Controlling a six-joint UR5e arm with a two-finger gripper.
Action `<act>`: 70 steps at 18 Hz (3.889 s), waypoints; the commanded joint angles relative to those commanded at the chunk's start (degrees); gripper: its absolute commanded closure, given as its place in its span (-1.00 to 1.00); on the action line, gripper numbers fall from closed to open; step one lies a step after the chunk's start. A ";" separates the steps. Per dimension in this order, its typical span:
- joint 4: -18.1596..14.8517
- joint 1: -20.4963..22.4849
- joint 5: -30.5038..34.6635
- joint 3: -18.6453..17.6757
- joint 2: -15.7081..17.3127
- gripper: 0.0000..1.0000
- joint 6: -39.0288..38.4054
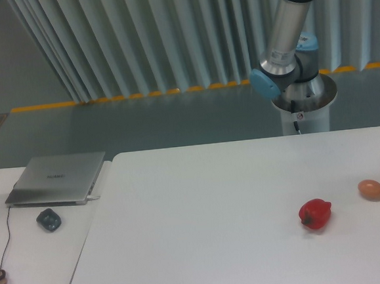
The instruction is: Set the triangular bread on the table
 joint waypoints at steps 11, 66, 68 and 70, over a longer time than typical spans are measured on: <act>-11.51 1.06 -9.14 8.44 2.81 1.00 -1.48; -1.32 -30.58 -12.05 5.45 1.84 -1.00 -68.47; -1.41 -30.58 -12.41 5.89 2.02 -1.00 -68.47; -2.11 -30.41 -12.23 5.98 2.55 -1.00 -68.38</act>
